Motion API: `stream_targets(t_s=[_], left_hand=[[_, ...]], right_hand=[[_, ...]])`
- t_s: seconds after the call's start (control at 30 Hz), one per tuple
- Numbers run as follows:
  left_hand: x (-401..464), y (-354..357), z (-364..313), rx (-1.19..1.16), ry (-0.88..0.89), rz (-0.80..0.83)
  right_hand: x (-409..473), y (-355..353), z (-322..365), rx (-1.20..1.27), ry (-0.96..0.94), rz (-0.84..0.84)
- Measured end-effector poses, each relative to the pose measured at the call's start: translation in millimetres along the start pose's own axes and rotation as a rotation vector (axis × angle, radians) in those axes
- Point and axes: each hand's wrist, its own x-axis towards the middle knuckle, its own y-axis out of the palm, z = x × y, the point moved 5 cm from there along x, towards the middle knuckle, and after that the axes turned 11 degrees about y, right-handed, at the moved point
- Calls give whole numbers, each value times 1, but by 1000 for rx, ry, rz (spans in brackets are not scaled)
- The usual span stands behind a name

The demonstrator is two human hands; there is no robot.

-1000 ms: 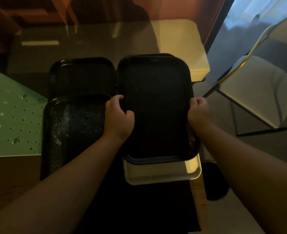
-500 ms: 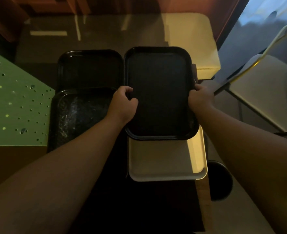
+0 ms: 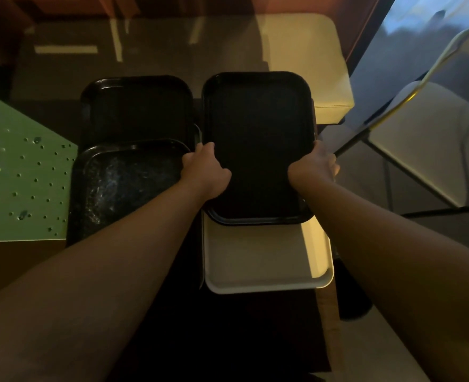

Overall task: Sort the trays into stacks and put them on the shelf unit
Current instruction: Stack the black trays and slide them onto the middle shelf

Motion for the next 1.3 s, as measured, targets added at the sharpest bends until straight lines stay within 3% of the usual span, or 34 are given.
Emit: stream_targets(t_s=[0.1,0.2,0.33,0.57,0.83,1.07,1.3], left_hand=[[3,-2,-6,61,-5,71],[4,-2,-4,-32,-57,131],[-2,-9,-2,-213,-94,145],[-17,-9,-6,-323,-73,137],[-50,-29,9,-294,-62,-101],[-92,-70,56,-239,-146,-247],[-149,-96,146,-96,-265,-206]], right_hand=[[6,-5,-8,-7,77,11],[9,-14,-14,38,169,126],[1,-23,-23,151,143,155],[-17,-37,-31,344,127,127],[-58,-69,-37,400,46,45],[-128,-27,-24,488,72,202],[-199,50,-14,467,97,269]])
